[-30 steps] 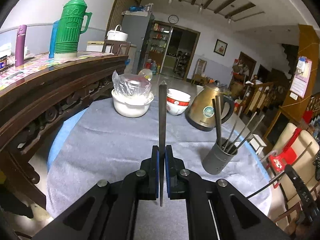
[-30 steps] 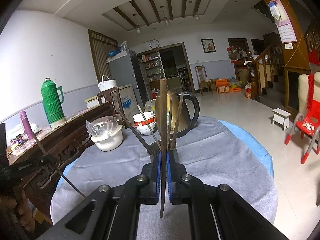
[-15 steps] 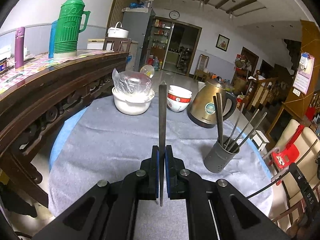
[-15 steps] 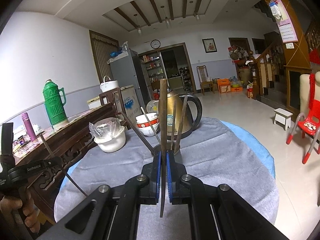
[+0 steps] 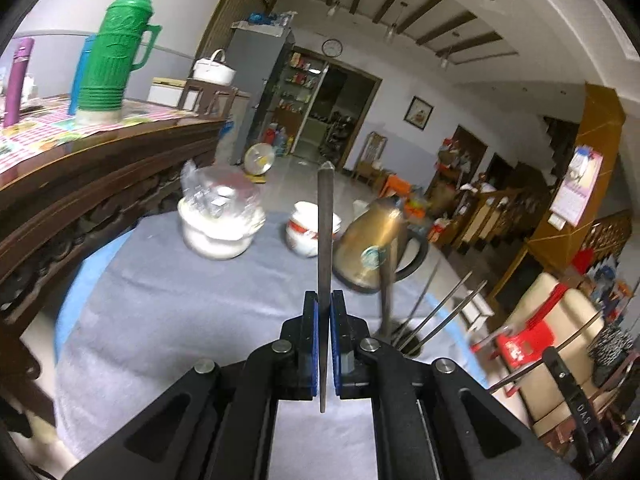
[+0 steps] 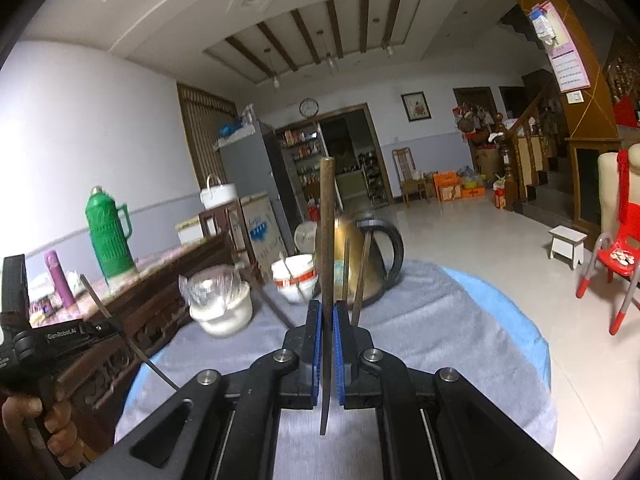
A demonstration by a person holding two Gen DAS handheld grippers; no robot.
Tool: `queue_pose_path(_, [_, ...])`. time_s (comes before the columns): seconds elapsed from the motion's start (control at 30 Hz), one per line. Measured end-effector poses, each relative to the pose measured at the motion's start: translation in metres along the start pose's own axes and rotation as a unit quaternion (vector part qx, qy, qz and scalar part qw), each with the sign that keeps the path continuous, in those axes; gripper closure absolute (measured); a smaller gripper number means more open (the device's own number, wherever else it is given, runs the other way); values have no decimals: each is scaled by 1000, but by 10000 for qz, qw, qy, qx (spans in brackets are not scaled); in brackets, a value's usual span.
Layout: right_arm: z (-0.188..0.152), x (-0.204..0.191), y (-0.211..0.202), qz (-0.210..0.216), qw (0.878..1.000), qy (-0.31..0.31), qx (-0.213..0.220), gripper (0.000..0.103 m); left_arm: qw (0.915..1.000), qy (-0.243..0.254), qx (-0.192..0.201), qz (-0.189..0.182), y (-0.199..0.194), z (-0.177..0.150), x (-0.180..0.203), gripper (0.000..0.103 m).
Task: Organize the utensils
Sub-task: 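Lower both held chopsticks into the grey holder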
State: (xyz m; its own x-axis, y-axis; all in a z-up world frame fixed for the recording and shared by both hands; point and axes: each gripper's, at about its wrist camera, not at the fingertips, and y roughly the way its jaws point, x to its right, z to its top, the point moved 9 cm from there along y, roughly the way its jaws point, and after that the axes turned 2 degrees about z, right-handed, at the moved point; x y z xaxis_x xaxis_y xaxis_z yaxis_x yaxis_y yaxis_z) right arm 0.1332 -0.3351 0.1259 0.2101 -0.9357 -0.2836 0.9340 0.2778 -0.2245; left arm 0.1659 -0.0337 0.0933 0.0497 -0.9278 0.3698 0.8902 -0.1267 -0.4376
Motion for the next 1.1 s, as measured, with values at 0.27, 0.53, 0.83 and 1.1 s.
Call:
queue_pose_path(0.27, [44, 5, 25, 38, 9992, 5, 401, 97, 9982, 62, 333, -501, 20, 40, 53, 98])
queue_pose_path(0.53, [45, 3, 67, 25, 9995, -70, 317, 97, 9971, 386, 287, -598, 68, 46, 97, 98])
queue_pose_path(0.83, [25, 12, 99, -16, 9999, -118, 18, 97, 9970, 688, -21, -365, 114, 22, 106, 98])
queue_pose_path(1.1, [12, 16, 116, -27, 9997, -167, -193, 97, 9962, 780, -226, -299, 133, 7, 108, 98])
